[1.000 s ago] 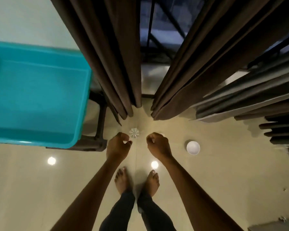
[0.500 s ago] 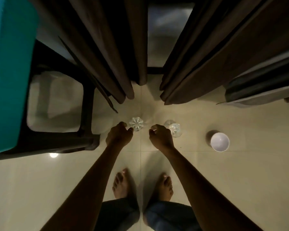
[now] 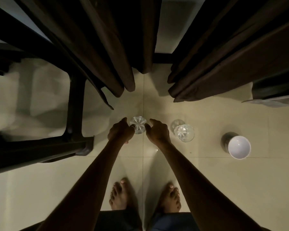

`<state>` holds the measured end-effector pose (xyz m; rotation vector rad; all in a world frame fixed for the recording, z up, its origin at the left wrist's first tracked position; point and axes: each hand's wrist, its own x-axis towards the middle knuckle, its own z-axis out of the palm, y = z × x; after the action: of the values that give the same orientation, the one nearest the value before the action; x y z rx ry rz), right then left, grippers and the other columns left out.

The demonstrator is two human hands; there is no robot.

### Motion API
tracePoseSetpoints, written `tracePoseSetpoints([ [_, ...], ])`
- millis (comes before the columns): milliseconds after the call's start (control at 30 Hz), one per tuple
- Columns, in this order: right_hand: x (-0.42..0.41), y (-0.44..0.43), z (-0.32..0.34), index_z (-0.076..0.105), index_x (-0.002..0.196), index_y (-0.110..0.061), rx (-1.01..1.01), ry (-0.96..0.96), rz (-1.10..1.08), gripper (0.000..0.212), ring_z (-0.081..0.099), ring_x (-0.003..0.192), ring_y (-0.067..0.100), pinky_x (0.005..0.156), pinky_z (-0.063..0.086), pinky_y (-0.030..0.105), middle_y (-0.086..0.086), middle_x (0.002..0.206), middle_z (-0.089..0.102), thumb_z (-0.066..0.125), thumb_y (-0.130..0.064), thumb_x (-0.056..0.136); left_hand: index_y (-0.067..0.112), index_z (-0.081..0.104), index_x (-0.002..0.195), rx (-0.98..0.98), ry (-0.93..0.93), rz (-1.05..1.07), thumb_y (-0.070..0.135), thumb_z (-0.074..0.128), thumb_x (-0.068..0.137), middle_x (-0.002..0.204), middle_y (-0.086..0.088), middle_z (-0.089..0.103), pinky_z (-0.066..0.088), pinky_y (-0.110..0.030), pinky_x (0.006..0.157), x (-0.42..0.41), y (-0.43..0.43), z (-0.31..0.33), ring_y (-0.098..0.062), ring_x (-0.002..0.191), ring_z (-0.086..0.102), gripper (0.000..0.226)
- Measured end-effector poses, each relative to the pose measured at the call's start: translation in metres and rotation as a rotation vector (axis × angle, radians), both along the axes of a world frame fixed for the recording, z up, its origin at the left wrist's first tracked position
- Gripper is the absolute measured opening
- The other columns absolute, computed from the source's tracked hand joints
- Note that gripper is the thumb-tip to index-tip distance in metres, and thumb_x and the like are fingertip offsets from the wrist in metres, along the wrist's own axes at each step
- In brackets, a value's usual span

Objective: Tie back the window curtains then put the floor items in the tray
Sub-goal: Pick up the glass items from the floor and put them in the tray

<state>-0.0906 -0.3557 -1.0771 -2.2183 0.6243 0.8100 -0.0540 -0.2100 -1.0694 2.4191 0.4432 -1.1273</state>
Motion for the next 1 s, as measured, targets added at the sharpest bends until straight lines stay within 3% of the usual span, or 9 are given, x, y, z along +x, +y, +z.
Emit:
tracePoseSetpoints([
  [133,0.003,0.008,-0.011,0.057,0.141,-0.011,0.046,-0.050,-0.009,0.041,0.059,0.129,0.024,0.109,0.043,0.029,0.010,0.140,0.062,0.056,-0.025,0.101,0.021,0.053,0.140,0.012,-0.048,-0.039,0.026,0.055,0.100,0.117,-0.008,0.072,0.060,-0.036,0.085,0.001,-0.006,-0.014,-0.023,0.093,0.072,0.041],
  [233,0.007,0.011,-0.011,0.068,0.126,-0.009,0.025,-0.080,-0.050,0.032,0.062,0.122,0.030,0.101,0.048,0.032,0.012,0.131,0.067,0.055,-0.010,0.096,0.017,0.066,0.125,0.088,-0.103,-0.074,0.018,0.058,0.097,0.114,-0.008,0.073,0.048,-0.025,0.077,-0.002,-0.009,-0.015,-0.024,0.102,0.069,0.029],
  [300,0.008,0.011,-0.006,0.071,0.123,-0.012,0.026,-0.067,-0.063,0.034,0.063,0.120,0.029,0.098,0.050,0.031,0.011,0.129,0.069,0.055,-0.010,0.093,0.016,0.069,0.118,0.087,-0.116,-0.037,0.016,0.059,0.093,0.110,-0.008,0.074,0.048,-0.027,0.073,-0.006,-0.010,-0.011,-0.024,0.099,0.069,0.027],
  [467,-0.009,0.010,0.026,0.067,0.130,-0.016,0.044,-0.082,-0.132,0.039,0.065,0.114,0.026,0.094,0.051,0.031,0.009,0.126,0.070,0.057,-0.020,0.093,0.020,0.066,0.129,-0.026,-0.237,0.062,0.018,0.057,0.094,0.125,-0.006,0.070,0.046,-0.027,0.082,-0.021,-0.010,0.024,-0.027,0.111,0.066,0.036],
  [633,-0.030,-0.005,0.094,0.069,0.125,-0.008,0.004,-0.244,-0.040,0.035,0.071,0.091,0.030,0.080,0.052,0.029,0.017,0.101,0.076,0.059,-0.016,0.092,0.025,0.059,0.138,-0.118,-0.237,-0.023,0.021,0.056,0.094,0.122,-0.007,0.071,0.058,-0.038,0.088,-0.037,-0.008,0.089,-0.026,0.099,0.070,0.044],
  [767,-0.047,-0.009,0.172,0.070,0.123,-0.004,-0.007,-0.312,0.017,0.034,0.072,0.079,0.031,0.072,0.056,0.032,0.018,0.086,0.076,0.061,-0.013,0.091,0.022,0.057,0.141,-0.140,-0.242,-0.044,0.023,0.058,0.096,0.130,-0.008,0.068,0.057,-0.043,0.094,-0.048,-0.011,0.165,-0.027,0.106,0.069,0.045],
  [1000,-0.056,-0.007,0.336,0.068,0.129,-0.010,-0.054,-0.352,0.014,0.037,0.072,0.094,0.025,0.081,0.052,0.025,0.012,0.108,0.076,0.059,-0.022,0.095,0.018,0.065,0.132,-0.194,-0.364,0.004,0.016,0.057,0.093,0.126,-0.007,0.071,0.056,-0.040,0.094,-0.060,-0.015,0.338,-0.025,0.109,0.068,0.040],
])
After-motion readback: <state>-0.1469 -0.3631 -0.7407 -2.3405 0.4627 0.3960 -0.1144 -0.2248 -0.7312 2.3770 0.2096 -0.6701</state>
